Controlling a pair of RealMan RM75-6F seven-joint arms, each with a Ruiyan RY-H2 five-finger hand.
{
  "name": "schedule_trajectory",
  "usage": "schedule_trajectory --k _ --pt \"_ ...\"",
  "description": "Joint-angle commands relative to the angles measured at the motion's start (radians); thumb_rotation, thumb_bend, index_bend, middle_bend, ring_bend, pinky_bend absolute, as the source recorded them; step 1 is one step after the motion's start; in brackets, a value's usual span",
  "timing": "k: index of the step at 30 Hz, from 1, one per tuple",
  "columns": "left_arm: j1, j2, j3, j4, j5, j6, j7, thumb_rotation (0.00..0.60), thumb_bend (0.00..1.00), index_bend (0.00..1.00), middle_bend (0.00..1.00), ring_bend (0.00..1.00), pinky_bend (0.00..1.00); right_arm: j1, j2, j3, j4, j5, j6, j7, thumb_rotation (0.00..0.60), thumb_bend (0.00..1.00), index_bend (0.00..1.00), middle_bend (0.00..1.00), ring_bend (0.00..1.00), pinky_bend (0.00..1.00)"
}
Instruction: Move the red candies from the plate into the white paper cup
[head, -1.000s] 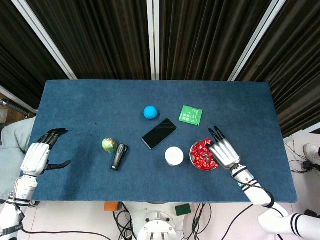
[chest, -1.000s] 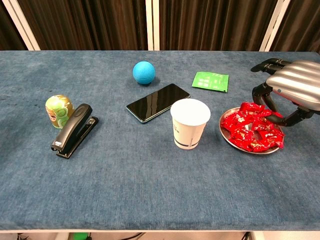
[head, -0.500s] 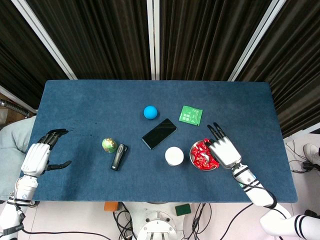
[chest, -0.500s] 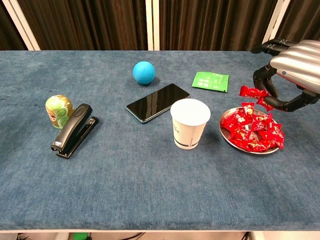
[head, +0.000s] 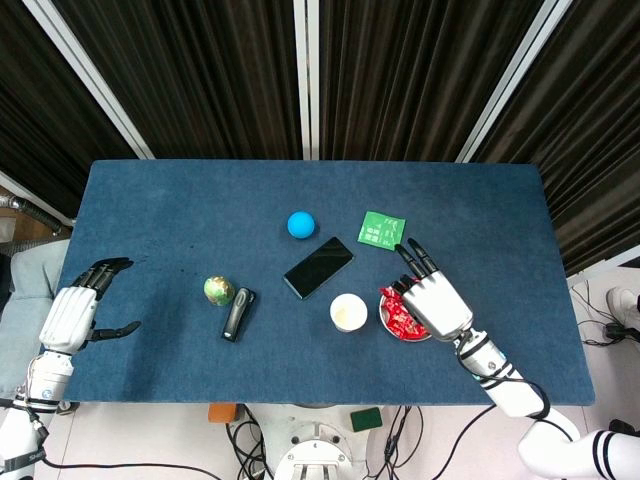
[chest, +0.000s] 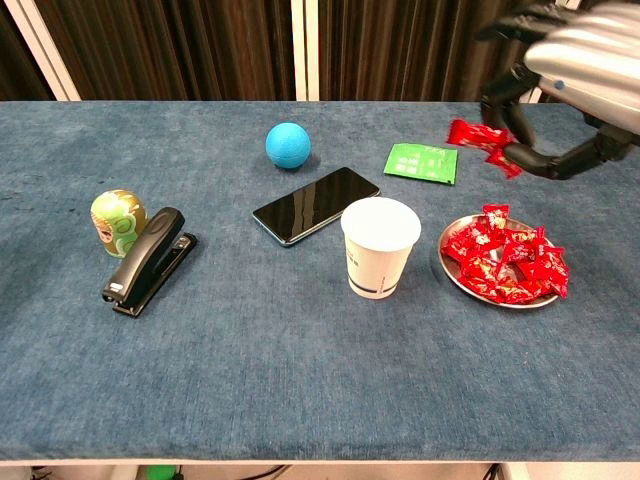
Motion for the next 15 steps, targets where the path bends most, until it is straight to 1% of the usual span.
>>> schedule_trajectory --k 1,5,10,15 --pt "0.001 -0.001 0.000 0.002 0.001 0.002 -0.002 0.600 0.06 0.18 0.16 0.13 0.25 0.015 -0.011 0.000 -0.011 -0.009 -0.022 -0.013 0.600 0.47 0.81 0.62 0.05 0.00" --pt "0.006 0.000 0.001 0.006 0.002 0.009 -0.006 0.600 0.06 0.18 0.16 0.13 0.25 0.038 -0.045 0.001 -0.001 -0.005 -0.061 -0.019 0.600 0.47 0.81 0.62 0.05 0.00" --pt "0.016 0.006 0.002 0.010 0.001 0.022 -0.014 0.600 0.06 0.18 0.16 0.13 0.25 0.071 -0.101 0.017 0.042 0.006 -0.099 -0.017 0.600 0.47 0.81 0.62 0.05 0.00" --pt "0.024 0.011 0.002 0.016 -0.002 0.030 -0.025 0.600 0.06 0.18 0.16 0.13 0.25 0.096 -0.152 0.020 0.091 -0.009 -0.108 0.008 0.600 0.47 0.80 0.62 0.05 0.00"
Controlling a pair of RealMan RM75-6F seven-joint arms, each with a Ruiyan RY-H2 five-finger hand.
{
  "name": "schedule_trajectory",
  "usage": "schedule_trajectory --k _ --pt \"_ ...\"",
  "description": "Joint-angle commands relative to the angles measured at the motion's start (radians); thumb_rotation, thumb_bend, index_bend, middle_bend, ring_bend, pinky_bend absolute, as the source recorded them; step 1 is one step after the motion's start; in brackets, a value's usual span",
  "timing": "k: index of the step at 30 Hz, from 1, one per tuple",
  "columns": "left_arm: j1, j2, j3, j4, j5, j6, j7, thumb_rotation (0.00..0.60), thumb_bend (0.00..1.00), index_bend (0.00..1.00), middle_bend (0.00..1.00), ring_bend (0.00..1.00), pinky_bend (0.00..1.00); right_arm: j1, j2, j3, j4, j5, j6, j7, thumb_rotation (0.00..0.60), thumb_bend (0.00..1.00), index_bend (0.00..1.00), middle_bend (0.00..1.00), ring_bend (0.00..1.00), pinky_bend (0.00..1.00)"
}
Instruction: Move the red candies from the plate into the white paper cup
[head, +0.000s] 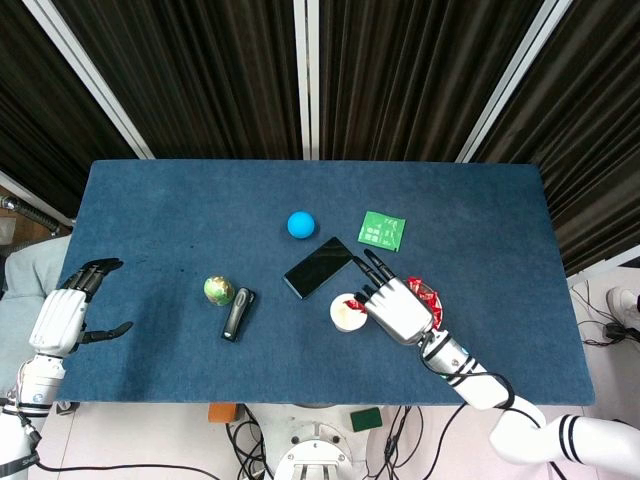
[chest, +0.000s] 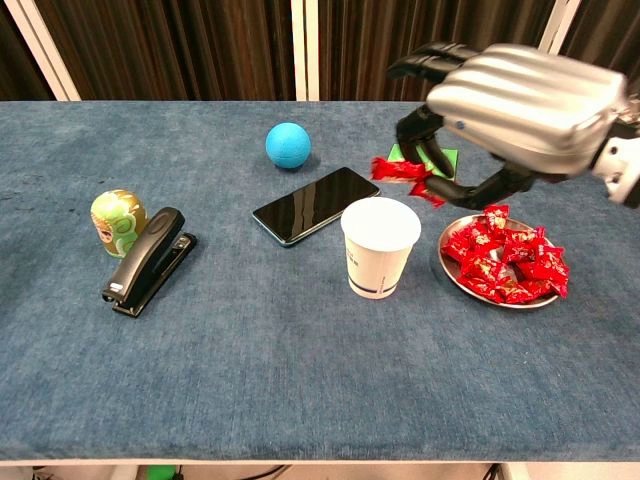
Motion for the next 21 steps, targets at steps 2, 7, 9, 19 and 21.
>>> schedule_trajectory --k 2,7,9,19,21 --pt "0.003 0.002 0.001 0.005 -0.001 0.002 -0.007 0.600 0.06 0.18 0.16 0.13 0.25 0.019 -0.036 0.002 0.039 -0.010 -0.009 0.019 0.600 0.47 0.80 0.62 0.05 0.00" --pt "0.009 0.005 0.001 0.012 -0.002 0.007 -0.016 0.600 0.06 0.18 0.16 0.13 0.25 0.035 -0.064 0.006 0.070 -0.003 -0.023 0.022 0.600 0.46 0.79 0.61 0.05 0.00" --pt "0.012 0.005 0.001 0.014 -0.003 0.009 -0.020 0.600 0.06 0.18 0.16 0.13 0.25 0.039 -0.072 0.005 0.079 -0.004 -0.023 0.026 0.600 0.46 0.79 0.61 0.05 0.00" --pt "0.017 0.003 0.001 0.024 -0.002 0.011 -0.031 0.600 0.06 0.18 0.16 0.13 0.25 0.046 -0.087 -0.006 0.102 0.004 -0.031 0.032 0.600 0.45 0.79 0.60 0.05 0.00" --pt "0.018 0.002 0.002 0.026 -0.003 0.010 -0.031 0.600 0.06 0.18 0.16 0.13 0.25 0.046 -0.089 -0.008 0.105 0.007 -0.032 0.033 0.600 0.45 0.79 0.60 0.05 0.00"
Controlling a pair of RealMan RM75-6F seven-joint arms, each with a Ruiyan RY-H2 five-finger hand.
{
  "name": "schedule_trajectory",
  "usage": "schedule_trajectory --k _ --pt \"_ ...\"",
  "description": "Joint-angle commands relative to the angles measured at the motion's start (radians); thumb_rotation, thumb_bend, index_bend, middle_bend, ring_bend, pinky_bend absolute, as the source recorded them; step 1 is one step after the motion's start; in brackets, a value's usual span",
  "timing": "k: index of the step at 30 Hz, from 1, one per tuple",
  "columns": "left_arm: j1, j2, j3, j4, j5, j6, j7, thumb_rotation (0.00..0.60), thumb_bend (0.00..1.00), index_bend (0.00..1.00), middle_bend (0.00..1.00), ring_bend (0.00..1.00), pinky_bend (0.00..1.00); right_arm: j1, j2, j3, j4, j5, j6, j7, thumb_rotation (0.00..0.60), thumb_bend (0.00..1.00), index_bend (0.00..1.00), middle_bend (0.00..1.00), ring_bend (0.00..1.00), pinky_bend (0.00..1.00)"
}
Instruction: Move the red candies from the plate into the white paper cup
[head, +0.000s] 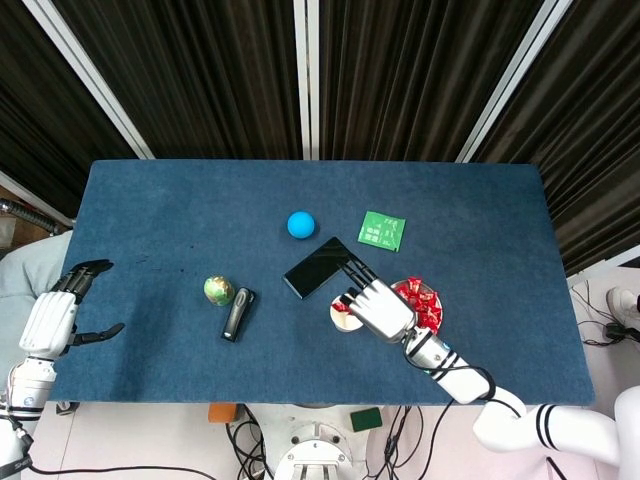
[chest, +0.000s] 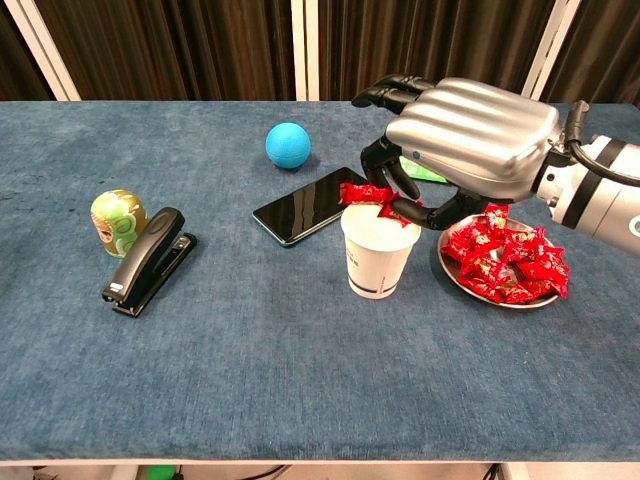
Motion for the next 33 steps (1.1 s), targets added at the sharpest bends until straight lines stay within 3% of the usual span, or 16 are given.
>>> schedule_trajectory --k 1,13,33 --pt "0.001 -0.001 0.000 0.001 0.000 -0.001 -0.001 0.600 0.06 0.18 0.15 0.13 0.25 0.000 -0.002 -0.002 0.003 0.002 0.000 0.001 0.600 0.45 0.78 0.59 0.05 0.00" --pt "0.000 -0.005 0.000 0.005 -0.001 -0.008 -0.002 0.600 0.06 0.18 0.15 0.13 0.25 0.006 0.012 -0.009 -0.003 0.019 -0.015 0.001 0.600 0.39 0.71 0.58 0.05 0.00" --pt "-0.001 -0.008 0.000 0.007 -0.005 -0.020 0.001 0.600 0.06 0.18 0.16 0.13 0.25 0.013 0.022 -0.013 -0.010 0.025 -0.014 0.010 0.600 0.35 0.50 0.43 0.03 0.00"
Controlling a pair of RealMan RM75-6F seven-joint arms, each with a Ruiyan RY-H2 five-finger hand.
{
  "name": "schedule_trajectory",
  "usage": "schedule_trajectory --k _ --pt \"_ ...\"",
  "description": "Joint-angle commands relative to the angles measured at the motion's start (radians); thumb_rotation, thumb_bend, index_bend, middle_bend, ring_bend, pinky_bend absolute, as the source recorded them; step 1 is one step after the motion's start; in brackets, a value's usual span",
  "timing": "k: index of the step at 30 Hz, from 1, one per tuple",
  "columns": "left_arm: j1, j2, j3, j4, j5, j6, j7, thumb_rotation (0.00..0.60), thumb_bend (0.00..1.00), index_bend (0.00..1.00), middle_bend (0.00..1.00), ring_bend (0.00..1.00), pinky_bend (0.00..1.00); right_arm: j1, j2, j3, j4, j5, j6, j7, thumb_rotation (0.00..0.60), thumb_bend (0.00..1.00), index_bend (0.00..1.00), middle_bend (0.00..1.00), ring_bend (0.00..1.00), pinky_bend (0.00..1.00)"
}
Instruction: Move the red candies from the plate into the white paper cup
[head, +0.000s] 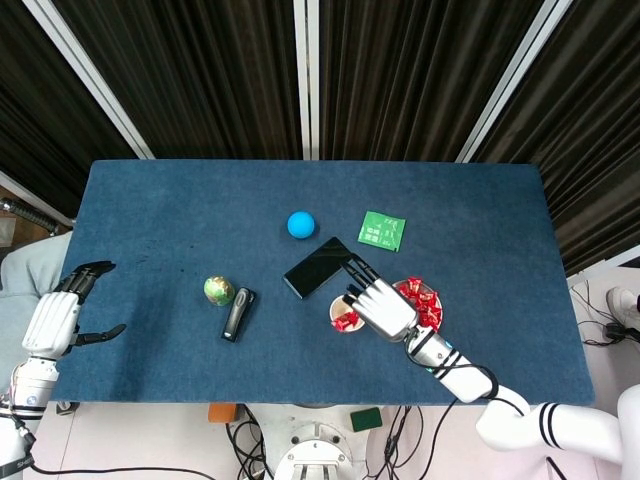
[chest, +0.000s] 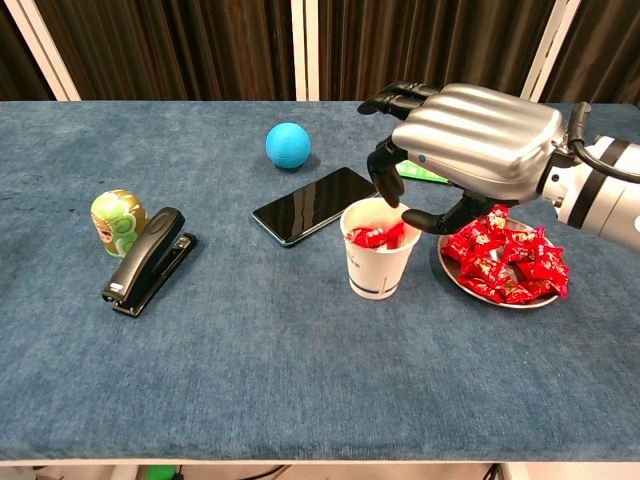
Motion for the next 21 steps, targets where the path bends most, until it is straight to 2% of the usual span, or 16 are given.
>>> schedule_trajectory --k 1,8,11,17,21 --pt "0.000 0.000 0.000 0.000 0.000 0.000 0.000 0.600 0.06 0.18 0.16 0.13 0.25 0.001 0.001 0.000 -0.001 0.001 -0.001 -0.001 0.600 0.35 0.49 0.42 0.03 0.00" --pt "0.002 -0.002 0.000 0.002 -0.001 0.000 -0.001 0.600 0.06 0.18 0.15 0.13 0.25 -0.005 0.006 -0.002 -0.006 -0.009 0.022 0.014 0.600 0.32 0.36 0.28 0.00 0.00" --pt "0.002 0.000 0.000 0.000 0.001 0.002 0.000 0.600 0.06 0.18 0.16 0.13 0.25 -0.018 0.021 -0.005 -0.018 -0.025 0.055 0.027 0.600 0.32 0.30 0.25 0.00 0.00" --pt "0.008 0.008 -0.001 -0.009 0.006 0.018 0.010 0.600 0.06 0.18 0.15 0.13 0.25 -0.080 0.098 -0.026 -0.052 -0.052 0.151 0.046 0.600 0.31 0.28 0.25 0.00 0.00" --pt "0.016 0.012 0.001 -0.019 0.014 0.035 0.022 0.600 0.06 0.18 0.16 0.13 0.25 -0.130 0.156 -0.046 -0.055 -0.030 0.185 0.065 0.600 0.31 0.29 0.24 0.00 0.00"
